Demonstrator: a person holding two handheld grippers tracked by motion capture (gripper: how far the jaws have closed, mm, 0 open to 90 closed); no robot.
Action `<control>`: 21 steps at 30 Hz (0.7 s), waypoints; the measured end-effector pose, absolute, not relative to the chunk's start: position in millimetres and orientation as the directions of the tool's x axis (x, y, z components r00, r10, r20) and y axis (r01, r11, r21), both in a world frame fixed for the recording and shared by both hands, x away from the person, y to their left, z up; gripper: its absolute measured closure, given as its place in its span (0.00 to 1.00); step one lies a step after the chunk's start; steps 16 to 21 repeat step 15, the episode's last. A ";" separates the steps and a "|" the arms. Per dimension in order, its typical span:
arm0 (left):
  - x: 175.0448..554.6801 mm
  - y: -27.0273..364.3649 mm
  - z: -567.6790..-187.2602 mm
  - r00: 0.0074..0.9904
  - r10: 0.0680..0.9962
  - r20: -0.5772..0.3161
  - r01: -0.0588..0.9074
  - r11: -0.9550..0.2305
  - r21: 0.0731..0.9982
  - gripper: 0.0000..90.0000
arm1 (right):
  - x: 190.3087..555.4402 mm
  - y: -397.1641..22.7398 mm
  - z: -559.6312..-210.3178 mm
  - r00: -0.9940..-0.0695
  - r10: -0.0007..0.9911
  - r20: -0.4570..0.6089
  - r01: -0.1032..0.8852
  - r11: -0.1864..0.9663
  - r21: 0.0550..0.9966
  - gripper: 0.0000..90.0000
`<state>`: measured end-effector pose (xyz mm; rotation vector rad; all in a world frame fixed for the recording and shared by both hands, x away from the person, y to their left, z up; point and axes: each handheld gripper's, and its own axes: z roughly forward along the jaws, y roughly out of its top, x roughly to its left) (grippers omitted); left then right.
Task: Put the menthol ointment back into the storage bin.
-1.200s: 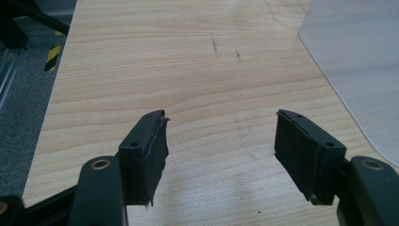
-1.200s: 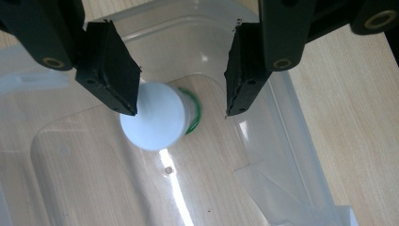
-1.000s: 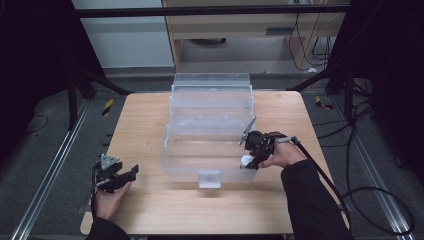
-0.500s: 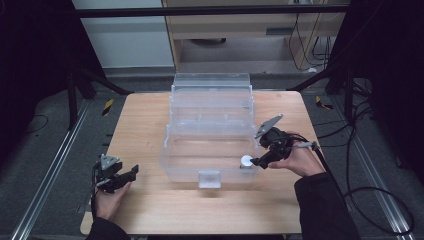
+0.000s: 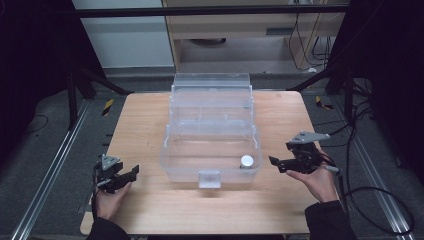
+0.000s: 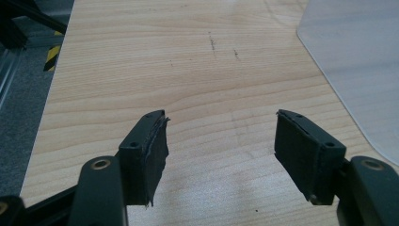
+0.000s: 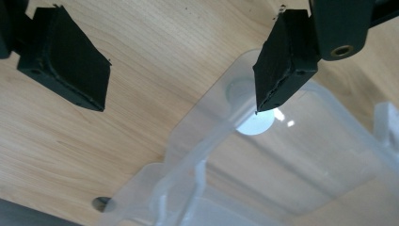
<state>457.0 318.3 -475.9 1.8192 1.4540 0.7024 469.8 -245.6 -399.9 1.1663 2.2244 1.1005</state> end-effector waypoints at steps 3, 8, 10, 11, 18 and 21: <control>456.8 319.0 -475.7 0.223 0.975 -0.012 0.596 -0.127 0.793 0.40 | 463.5 -260.2 -416.0 -0.531 0.845 0.066 0.497 0.247 0.832 0.20; 456.4 320.4 -475.5 0.224 0.974 -0.016 0.593 -0.123 0.796 0.43 | 460.4 -272.0 -433.2 -0.489 0.868 0.087 0.513 0.205 0.834 0.19; 456.1 321.0 -475.8 0.227 0.974 -0.011 0.590 -0.129 0.797 0.45 | 457.7 -276.9 -442.7 -0.466 0.881 0.088 0.521 0.192 0.831 0.19; 456.0 321.1 -476.5 0.230 0.973 0.000 0.589 -0.139 0.796 0.46 | 455.5 -282.5 -453.0 -0.437 0.896 0.082 0.538 0.188 0.821 0.19; 456.8 321.3 -477.3 0.230 0.973 0.012 0.592 -0.150 0.792 0.48 | 453.1 -290.4 -466.3 -0.400 0.913 0.081 0.562 0.174 0.809 0.18; 456.8 321.3 -477.3 0.230 0.973 0.012 0.592 -0.150 0.792 0.48 | 453.1 -290.4 -466.3 -0.400 0.913 0.081 0.562 0.174 0.809 0.18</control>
